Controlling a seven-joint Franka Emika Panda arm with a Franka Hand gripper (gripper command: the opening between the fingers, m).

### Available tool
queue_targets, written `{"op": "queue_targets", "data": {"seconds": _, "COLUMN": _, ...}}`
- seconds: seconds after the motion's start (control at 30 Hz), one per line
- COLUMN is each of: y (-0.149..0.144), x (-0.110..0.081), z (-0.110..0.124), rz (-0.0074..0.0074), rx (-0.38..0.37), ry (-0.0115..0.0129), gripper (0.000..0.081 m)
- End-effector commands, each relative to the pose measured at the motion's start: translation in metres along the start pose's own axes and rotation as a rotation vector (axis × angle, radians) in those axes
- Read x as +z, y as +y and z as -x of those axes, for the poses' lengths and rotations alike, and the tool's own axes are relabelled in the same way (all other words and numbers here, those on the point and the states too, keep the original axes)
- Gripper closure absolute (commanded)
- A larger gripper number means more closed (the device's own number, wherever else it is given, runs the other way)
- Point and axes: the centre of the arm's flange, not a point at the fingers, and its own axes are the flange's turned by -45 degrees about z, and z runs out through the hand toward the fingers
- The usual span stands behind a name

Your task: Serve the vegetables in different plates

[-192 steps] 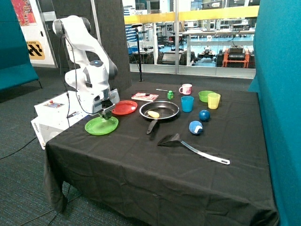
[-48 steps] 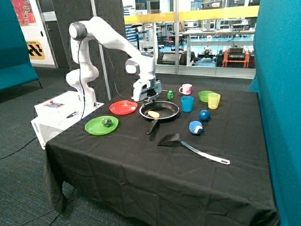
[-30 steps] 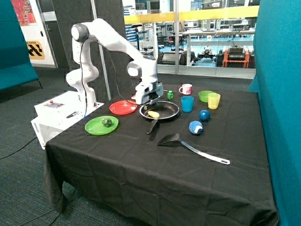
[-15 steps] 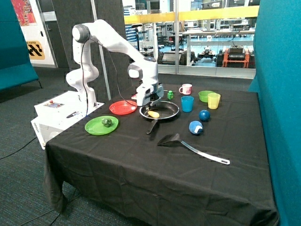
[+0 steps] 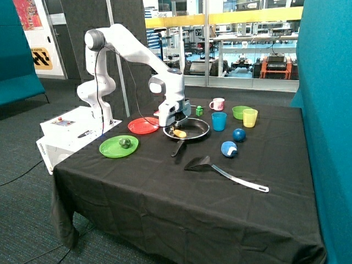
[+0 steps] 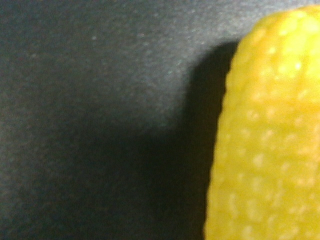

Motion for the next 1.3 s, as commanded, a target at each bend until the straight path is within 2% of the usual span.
{"op": "queue_targets", "data": {"seconds": 0.0, "y": 0.008, "x": 0.007, "z": -0.005, "rz": -0.0011, "rx": 0.002, "ry": -0.0001, "gripper": 0.0414}}
{"op": "queue_targets", "data": {"seconds": 0.8, "y": 0.007, "x": 0.026, "z": -0.007, "rz": -0.0011, "rx": -0.015, "ry": -0.0001, "gripper": 0.0411}}
{"op": "queue_targets", "data": {"seconds": 1.27, "y": 0.003, "x": 0.03, "z": -0.008, "rz": -0.0011, "rx": -0.038, "ry": -0.0001, "gripper": 0.0417}}
